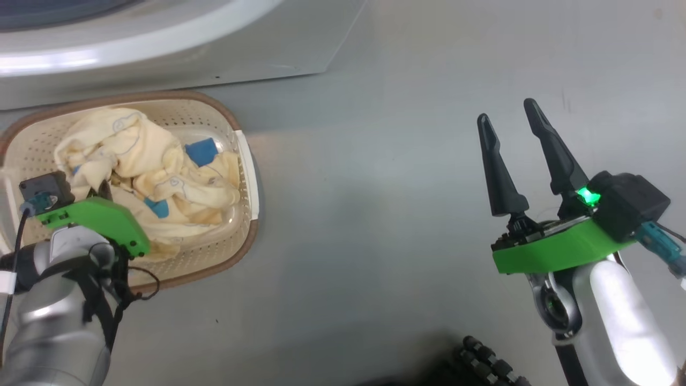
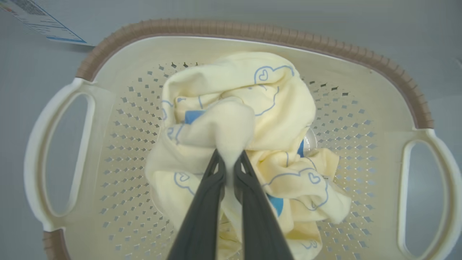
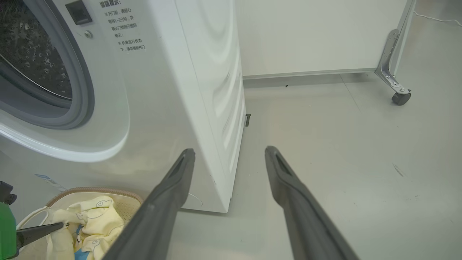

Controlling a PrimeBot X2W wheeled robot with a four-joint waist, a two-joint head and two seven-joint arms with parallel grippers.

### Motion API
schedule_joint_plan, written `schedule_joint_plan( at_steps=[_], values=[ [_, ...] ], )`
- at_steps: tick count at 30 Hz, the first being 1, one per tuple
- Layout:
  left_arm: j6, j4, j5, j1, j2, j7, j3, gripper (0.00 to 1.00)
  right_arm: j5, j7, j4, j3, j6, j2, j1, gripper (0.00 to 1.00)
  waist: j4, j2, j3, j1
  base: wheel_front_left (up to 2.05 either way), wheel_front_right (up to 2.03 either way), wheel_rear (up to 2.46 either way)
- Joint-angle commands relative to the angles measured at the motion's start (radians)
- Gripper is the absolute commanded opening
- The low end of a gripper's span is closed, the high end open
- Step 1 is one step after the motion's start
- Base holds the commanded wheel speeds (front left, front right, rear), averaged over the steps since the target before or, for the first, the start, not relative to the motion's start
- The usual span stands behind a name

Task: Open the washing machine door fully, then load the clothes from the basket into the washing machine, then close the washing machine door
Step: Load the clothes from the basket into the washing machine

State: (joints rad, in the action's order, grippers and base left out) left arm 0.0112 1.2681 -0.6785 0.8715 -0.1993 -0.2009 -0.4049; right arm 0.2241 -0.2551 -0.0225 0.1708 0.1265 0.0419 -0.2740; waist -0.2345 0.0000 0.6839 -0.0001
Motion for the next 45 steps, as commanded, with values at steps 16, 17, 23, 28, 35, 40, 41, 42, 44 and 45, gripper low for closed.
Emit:
schedule_joint_plan(
  at_steps=[16, 17, 23, 28, 35, 40, 41, 42, 44, 45],
  values=[
    [0.096, -0.372, 0.111, -0.216, -0.038, -0.061, 0.079, 0.00, -0.065, 0.057, -0.039, -0.042, 0.004, 0.008, 0.127, 1.00, 0.104, 0.0000, -0.255, 0.0001, 0.00, 0.00, 0.00],
    [0.103, -0.406, 0.120, -0.237, -0.039, -0.061, 0.088, 0.00, -0.066, 0.061, -0.041, -0.044, 0.004, 0.008, 0.133, 1.00, 0.107, 0.0000, -0.268, 0.0001, 0.00, 0.00, 0.00],
    [0.126, -0.553, 0.170, -0.342, -0.040, -0.061, 0.120, 0.00, -0.070, 0.078, -0.044, -0.053, 0.004, 0.008, 0.166, 1.00, 0.123, 0.0000, -0.353, 0.0001, 0.00, 0.00, 0.00],
    [0.140, -0.662, 0.207, -0.440, -0.041, -0.061, 0.128, 0.00, -0.070, 0.094, -0.048, -0.059, 0.004, 0.008, 0.207, 1.00, 0.133, 0.0000, -0.436, 0.0001, 0.00, 0.00, 0.00],
    [0.160, -0.781, 0.231, -0.566, -0.049, -0.059, 0.111, 0.00, -0.066, 0.116, -0.060, -0.068, 0.004, 0.008, 0.264, 1.00, 0.137, 0.0000, -0.535, 0.0001, 0.00, 0.00, 0.00],
    [0.177, -0.853, 0.229, -0.627, -0.052, -0.031, 0.097, 0.00, -0.063, 0.132, -0.069, -0.086, 0.004, 0.008, 0.307, 1.00, 0.152, 0.0000, -0.593, 0.0001, 0.00, 0.00, 0.00],
    [0.180, -0.867, 0.230, -0.638, -0.053, -0.023, 0.093, 0.00, -0.061, 0.134, -0.071, -0.088, 0.004, 0.008, 0.315, 1.00, 0.155, 0.0000, -0.603, 0.0001, 0.00, 0.00, 0.00],
    [0.184, -0.881, 0.231, -0.648, -0.055, -0.016, 0.089, 0.00, -0.060, 0.137, -0.073, -0.090, 0.004, 0.008, 0.321, 1.00, 0.158, 0.0000, -0.611, 0.0001, 0.00, 0.00, 0.00],
    [0.191, -0.905, 0.232, -0.670, -0.059, -0.001, 0.083, 0.00, -0.058, 0.142, -0.075, -0.090, 0.004, 0.008, 0.334, 1.00, 0.162, 0.0000, -0.632, 0.0001, 0.00, 0.00, 0.00],
    [0.195, -0.918, 0.232, -0.680, -0.062, 0.006, 0.081, 0.00, -0.057, 0.144, -0.078, -0.091, 0.004, 0.008, 0.340, 1.00, 0.163, 0.0000, -0.637, 0.0001, 0.00, 0.00, 0.00]
  ],
)
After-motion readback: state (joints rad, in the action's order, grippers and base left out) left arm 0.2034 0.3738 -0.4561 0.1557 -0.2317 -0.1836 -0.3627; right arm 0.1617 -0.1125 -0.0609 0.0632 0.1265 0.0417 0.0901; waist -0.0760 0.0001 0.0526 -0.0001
